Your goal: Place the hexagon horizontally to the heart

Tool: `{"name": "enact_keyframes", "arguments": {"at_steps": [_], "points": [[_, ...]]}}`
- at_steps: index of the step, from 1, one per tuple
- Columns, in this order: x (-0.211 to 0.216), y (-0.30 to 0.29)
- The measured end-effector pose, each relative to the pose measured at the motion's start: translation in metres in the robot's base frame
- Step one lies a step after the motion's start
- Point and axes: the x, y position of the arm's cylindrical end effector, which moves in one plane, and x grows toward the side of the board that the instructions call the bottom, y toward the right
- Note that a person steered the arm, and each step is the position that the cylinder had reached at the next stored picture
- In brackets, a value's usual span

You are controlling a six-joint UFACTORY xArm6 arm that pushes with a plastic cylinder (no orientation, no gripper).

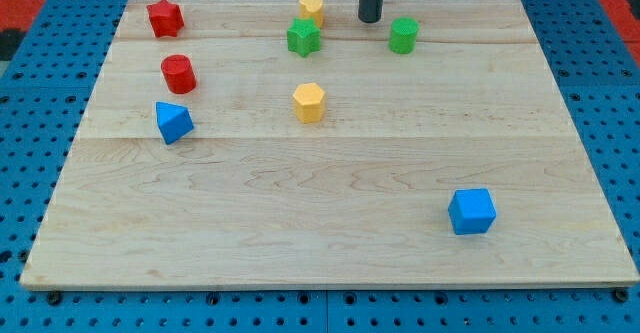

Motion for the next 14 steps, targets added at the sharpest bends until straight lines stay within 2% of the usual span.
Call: {"name": "enact_keyframes", "arguments": {"at_steps": [1,2,3,4,5,6,7,8,9,10,12,13,14], "points": [[0.012,0.007],[-0.002,0.078],[0.027,0.063],[0.050,0.003],[0.099,-0.026],[0.107,-0.111],[0.146,-0.145],[0.170,-0.117],[0.187,-0.047],[0.195,-0.001],[0.099,0.033],[0.075,0.043],[0.071,0.006]]}}
